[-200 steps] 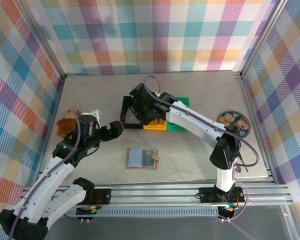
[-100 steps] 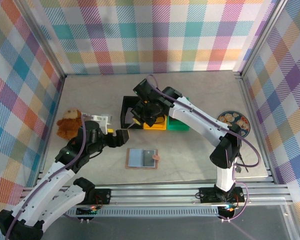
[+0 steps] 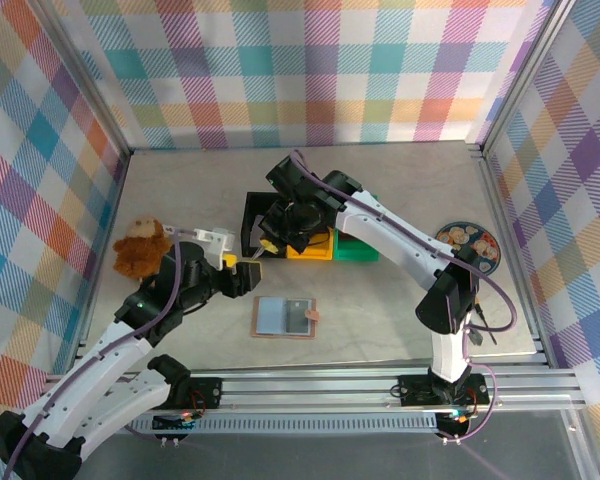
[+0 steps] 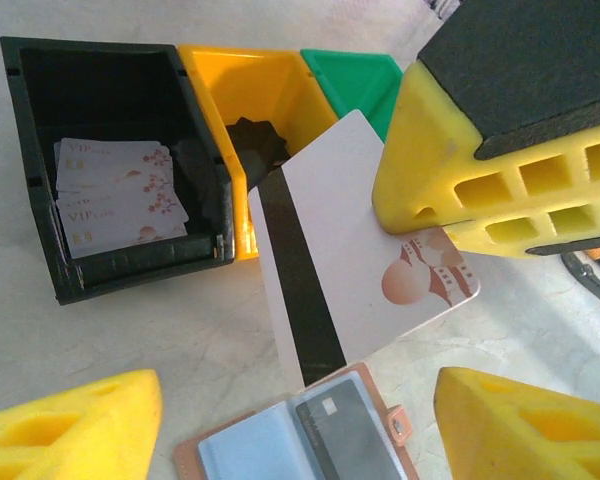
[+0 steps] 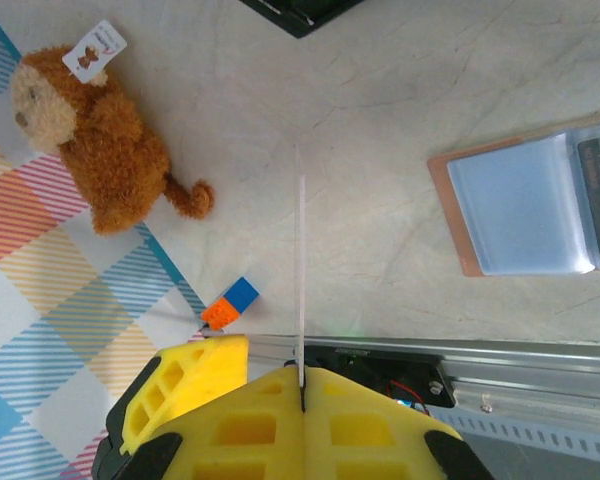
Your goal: Take the credit cards out of the card holder
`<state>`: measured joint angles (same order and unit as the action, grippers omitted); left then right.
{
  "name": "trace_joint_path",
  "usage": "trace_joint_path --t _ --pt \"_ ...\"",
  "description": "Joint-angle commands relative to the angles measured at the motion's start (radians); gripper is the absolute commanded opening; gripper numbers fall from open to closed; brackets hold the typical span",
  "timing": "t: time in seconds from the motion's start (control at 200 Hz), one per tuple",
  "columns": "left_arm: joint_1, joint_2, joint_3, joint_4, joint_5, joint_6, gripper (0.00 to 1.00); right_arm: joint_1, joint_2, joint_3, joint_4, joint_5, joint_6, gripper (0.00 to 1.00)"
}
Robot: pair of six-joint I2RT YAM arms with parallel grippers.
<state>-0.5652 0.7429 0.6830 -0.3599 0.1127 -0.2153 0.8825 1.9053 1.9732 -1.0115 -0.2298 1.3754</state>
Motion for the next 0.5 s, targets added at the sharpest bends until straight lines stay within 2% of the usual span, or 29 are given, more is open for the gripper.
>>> trace_joint_path --t 0.0,0.495 --pt "-0.013 0.006 -0.008 0.024 0.015 0.023 0.63 -0.005 0.027 0.033 -0.002 -0.064 -0.029 0.00" --pt "-0.025 0.047 0.007 0.000 -0.002 0.040 0.40 -0.001 0.029 0.033 0.010 -0.134 -0.052 0.00"
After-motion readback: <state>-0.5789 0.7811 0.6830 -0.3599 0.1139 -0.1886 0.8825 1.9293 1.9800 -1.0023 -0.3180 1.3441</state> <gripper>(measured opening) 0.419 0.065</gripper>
